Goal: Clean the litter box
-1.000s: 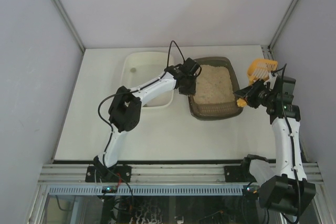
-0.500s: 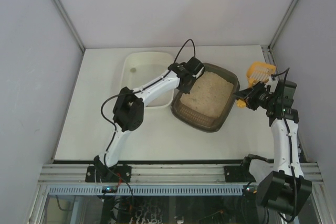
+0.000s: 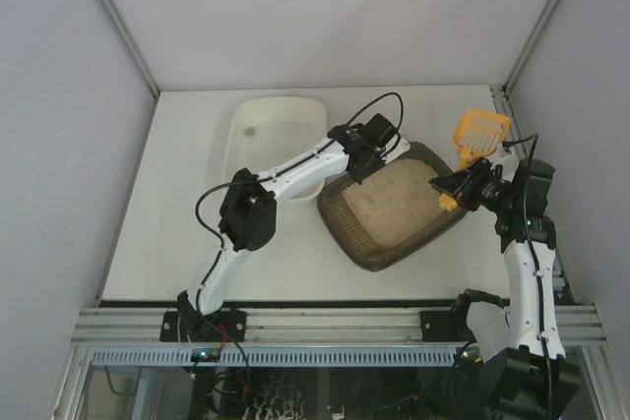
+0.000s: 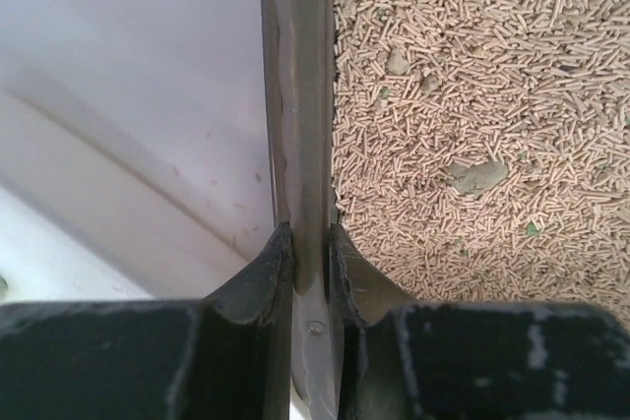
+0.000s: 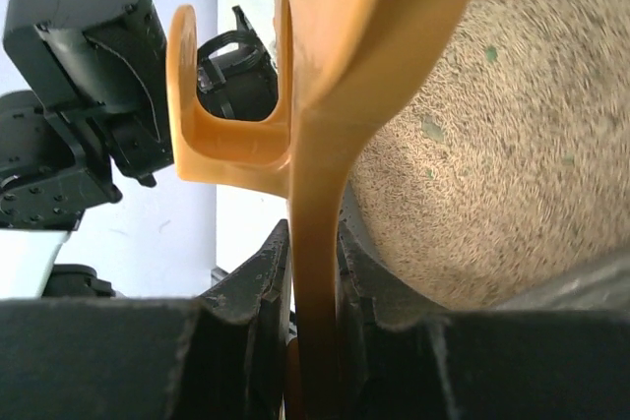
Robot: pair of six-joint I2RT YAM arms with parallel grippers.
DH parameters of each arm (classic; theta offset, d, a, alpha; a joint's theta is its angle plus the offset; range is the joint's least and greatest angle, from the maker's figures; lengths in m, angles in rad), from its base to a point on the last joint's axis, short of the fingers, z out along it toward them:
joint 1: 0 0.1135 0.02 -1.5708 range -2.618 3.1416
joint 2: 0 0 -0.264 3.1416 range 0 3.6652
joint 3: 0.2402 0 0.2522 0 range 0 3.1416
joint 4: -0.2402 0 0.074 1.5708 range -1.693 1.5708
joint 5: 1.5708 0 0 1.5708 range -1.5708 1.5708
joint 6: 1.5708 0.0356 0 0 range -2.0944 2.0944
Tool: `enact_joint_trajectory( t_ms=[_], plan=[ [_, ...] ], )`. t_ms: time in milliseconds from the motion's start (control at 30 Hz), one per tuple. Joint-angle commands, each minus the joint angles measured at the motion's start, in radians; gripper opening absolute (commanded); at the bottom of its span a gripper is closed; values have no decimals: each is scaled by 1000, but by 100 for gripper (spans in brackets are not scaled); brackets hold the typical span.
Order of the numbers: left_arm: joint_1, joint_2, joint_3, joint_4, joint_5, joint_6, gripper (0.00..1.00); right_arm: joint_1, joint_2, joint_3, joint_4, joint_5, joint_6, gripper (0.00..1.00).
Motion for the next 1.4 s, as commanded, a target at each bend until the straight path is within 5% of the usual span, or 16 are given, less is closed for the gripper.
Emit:
enact_joint_trajectory(
  t_ms=[0, 300, 367, 400, 567, 800, 1067, 1367],
  plan=[
    [-41, 30, 184, -54, 145, 201, 23, 10, -36, 5, -58, 33, -81, 0],
    [-33, 63, 286, 70, -63, 181, 65, 61, -96, 8, -340, 32, -58, 0],
    [-27, 54, 302, 54, -62, 155, 98, 122, -129, 7, -398, 60, -34, 0],
    [-23, 46, 306, 42, -60, 136, 100, 154, -149, 7, -422, 88, -13, 0],
    [17, -30, 304, -39, -40, 40, 100, 330, -206, 7, -523, 245, 142, 0],
    [157, -186, 126, -176, 208, -91, 100, 511, -132, 45, -621, 327, 236, 0],
    [207, -265, -31, -252, 484, -147, 100, 668, 249, 262, -752, 337, 133, 0],
    [209, -131, 161, -342, 609, -216, 100, 637, 558, 507, -810, 255, 31, 0]
  ],
)
